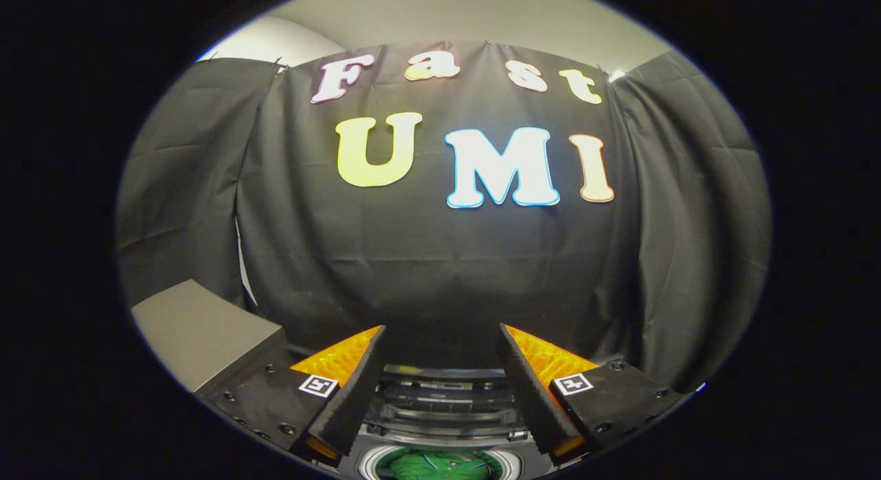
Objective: Put the clothes into the washing machine and then close the washing machine lid.
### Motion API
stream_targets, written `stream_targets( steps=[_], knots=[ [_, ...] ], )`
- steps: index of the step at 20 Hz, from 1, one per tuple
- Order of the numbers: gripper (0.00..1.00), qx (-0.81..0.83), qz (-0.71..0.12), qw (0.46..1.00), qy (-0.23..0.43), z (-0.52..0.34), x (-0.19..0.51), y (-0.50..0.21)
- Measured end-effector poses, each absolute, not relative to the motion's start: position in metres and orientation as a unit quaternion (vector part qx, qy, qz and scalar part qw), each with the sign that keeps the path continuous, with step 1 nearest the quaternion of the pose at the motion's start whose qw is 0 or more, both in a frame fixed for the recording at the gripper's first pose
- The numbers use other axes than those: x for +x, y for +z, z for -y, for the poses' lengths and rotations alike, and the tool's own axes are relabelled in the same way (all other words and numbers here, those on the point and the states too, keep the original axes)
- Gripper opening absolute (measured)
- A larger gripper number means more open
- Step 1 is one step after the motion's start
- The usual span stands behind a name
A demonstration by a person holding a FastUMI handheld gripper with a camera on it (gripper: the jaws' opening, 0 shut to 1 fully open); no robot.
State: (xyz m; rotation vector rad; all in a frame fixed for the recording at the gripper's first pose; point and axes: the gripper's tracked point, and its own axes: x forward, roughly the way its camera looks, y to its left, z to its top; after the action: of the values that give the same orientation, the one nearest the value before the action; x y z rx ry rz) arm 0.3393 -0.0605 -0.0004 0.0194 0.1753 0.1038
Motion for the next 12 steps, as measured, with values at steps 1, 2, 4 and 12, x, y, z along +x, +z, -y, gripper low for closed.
stream_targets(
  steps=[1, 2, 4, 12],
  knots=[
    [0.98, 0.008, -0.084, 0.995, 0.049, 0.06, 0.347, 0.0],
    [0.98, 0.007, -0.082, 0.995, 0.047, 0.06, 0.356, -0.002],
    [0.98, 0.008, -0.084, 0.995, 0.043, 0.058, 0.371, -0.008],
    [0.99, -0.009, -0.116, 0.993, 0.026, 0.059, 0.397, -0.052]
  ],
)
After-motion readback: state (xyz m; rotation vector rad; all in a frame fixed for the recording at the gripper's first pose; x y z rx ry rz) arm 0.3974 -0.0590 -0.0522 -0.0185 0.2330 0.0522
